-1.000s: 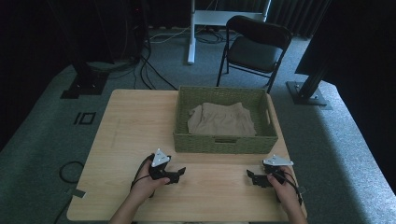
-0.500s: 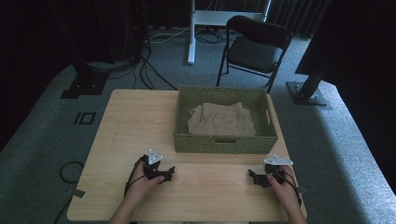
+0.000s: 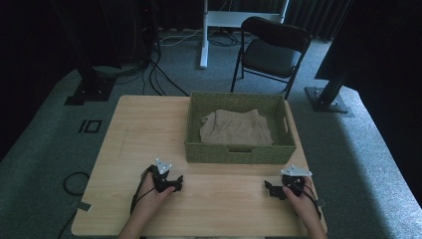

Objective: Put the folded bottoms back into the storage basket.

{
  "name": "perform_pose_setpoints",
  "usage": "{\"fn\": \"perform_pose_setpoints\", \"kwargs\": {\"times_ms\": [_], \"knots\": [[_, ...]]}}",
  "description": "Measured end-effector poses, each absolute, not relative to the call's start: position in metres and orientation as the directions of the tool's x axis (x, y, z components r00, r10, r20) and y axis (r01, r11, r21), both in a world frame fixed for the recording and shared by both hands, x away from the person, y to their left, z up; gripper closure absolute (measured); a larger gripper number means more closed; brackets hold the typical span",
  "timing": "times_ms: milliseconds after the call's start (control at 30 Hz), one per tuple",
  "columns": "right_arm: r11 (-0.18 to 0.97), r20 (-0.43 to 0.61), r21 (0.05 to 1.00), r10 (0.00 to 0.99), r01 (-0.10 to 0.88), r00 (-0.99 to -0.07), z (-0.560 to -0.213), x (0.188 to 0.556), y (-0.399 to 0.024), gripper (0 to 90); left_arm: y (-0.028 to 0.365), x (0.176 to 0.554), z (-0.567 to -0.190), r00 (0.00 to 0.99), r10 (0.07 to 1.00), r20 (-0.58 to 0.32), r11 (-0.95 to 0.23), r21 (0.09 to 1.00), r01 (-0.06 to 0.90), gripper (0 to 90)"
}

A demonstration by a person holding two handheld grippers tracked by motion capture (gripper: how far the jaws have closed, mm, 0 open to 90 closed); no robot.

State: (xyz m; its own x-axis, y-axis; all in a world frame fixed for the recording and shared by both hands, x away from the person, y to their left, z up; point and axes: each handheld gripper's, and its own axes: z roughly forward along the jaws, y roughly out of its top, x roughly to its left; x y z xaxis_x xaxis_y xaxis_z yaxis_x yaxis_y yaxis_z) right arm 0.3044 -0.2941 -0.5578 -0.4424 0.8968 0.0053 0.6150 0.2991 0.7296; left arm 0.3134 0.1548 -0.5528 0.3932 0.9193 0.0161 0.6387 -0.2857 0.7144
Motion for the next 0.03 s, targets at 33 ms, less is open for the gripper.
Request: {"fn": "perform_pose_setpoints", "kwargs": {"times_ms": [33], "knots": [[0.299,0.005,0.73,0.897,0.615,-0.443,-0.5578,0.3044,-0.2941,12.0,0.1548,0.3134,-0.5528,0.393,0.919,0.016,-0.286,0.714,0.639,14.9]]}}
